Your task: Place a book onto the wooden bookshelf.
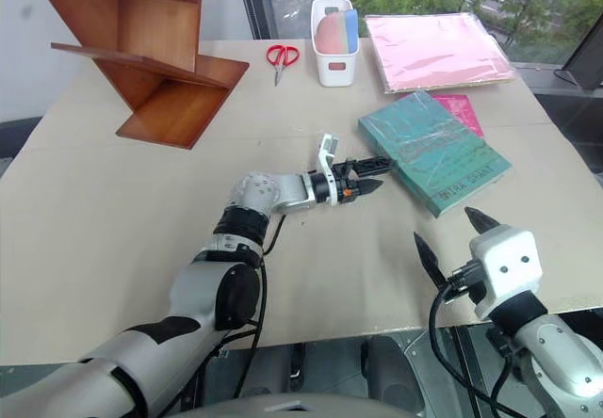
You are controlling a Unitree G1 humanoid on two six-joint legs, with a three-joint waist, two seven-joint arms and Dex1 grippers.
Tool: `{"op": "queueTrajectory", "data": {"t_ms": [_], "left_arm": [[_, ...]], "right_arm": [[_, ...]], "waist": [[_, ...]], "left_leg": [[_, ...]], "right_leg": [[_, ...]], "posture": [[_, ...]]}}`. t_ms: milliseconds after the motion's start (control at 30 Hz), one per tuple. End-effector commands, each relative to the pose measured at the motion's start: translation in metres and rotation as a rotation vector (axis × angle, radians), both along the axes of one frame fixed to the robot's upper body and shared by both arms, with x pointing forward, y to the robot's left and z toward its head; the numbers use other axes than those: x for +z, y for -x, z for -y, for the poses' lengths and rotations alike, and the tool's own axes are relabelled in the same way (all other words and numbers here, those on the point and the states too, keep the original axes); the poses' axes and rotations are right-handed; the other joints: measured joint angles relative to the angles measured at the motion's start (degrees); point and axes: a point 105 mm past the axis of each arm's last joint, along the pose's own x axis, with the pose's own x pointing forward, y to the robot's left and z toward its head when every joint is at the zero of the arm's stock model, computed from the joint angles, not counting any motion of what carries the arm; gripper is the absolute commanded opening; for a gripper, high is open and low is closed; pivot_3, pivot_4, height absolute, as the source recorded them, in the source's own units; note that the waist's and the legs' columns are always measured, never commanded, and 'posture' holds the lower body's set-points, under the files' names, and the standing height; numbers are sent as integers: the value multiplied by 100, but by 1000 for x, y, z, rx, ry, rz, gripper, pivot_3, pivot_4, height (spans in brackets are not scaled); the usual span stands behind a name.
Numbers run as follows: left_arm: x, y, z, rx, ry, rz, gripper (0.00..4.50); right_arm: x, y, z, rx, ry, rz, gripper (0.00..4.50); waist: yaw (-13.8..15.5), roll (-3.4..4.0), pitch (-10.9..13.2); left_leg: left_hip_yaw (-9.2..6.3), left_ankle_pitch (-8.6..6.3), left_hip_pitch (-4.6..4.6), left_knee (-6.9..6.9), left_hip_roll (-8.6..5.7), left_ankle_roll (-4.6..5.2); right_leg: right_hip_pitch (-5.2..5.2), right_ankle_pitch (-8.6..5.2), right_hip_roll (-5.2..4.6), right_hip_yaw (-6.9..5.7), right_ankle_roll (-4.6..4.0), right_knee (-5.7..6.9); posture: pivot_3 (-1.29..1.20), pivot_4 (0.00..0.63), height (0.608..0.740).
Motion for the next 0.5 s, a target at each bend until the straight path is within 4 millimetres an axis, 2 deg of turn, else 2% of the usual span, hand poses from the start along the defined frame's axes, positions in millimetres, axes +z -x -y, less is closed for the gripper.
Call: {"op": "queueTrajectory", "data": {"t_ms": [33, 500], "left_arm": [[10, -1, 18, 0, 22, 6, 4500], [15, -7, 50, 89, 75, -48, 4500]], "right_arm": [[12, 4, -4, -16, 1, 74, 4425], [9, 0, -10, -66, 0, 100, 4425]], "waist": [[2, 0, 0], [-1, -1, 0]], "left_leg": [[0, 0, 0, 0, 0, 0], [0, 0, 2, -2, -1, -1]], "right_leg": [[0, 0, 0, 0, 0, 0], [0, -6, -1, 1, 10, -1]], "posture": [[0, 150, 740], [0, 150, 740]]}}
